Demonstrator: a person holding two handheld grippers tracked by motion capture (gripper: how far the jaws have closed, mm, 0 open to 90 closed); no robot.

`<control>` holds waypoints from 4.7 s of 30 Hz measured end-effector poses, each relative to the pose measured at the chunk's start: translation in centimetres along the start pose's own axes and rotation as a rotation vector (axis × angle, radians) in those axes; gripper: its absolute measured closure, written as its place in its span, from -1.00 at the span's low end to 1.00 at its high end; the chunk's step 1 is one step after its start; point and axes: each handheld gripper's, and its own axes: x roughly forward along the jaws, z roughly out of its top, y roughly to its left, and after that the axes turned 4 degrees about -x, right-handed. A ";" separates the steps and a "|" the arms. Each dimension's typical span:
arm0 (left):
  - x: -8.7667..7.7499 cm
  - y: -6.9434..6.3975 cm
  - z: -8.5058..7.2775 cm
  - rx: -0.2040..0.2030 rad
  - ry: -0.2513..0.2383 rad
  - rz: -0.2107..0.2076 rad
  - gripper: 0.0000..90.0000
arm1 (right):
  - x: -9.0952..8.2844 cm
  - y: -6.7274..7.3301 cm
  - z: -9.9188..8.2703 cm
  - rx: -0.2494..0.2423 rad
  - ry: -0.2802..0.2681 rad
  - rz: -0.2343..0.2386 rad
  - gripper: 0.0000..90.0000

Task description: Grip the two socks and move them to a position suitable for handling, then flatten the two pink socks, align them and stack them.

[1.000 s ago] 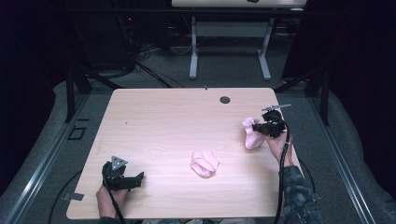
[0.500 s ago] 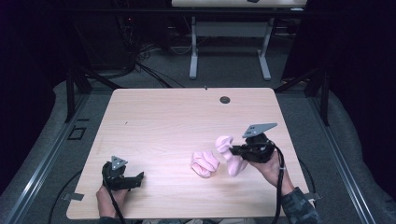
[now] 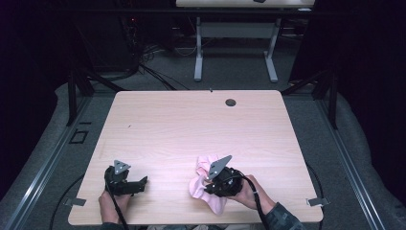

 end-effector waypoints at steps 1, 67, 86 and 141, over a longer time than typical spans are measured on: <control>0.0 0.0 0.0 0.000 0.000 0.000 -0.94 | 1.0 0.1 -0.1 -0.019 0.035 0.000 0.86; -0.1 -12.4 1.8 0.050 0.162 -0.396 0.98 | -2.2 0.4 -8.4 0.498 -0.065 -0.204 0.93; -1.4 -11.7 3.6 0.044 0.107 -0.352 -0.14 | -3.4 -2.3 -6.4 0.472 -0.089 -0.242 0.20; 4.5 -14.9 8.6 0.162 -0.055 -0.469 0.00 | -7.1 -4.9 4.4 0.377 -0.239 -0.186 0.89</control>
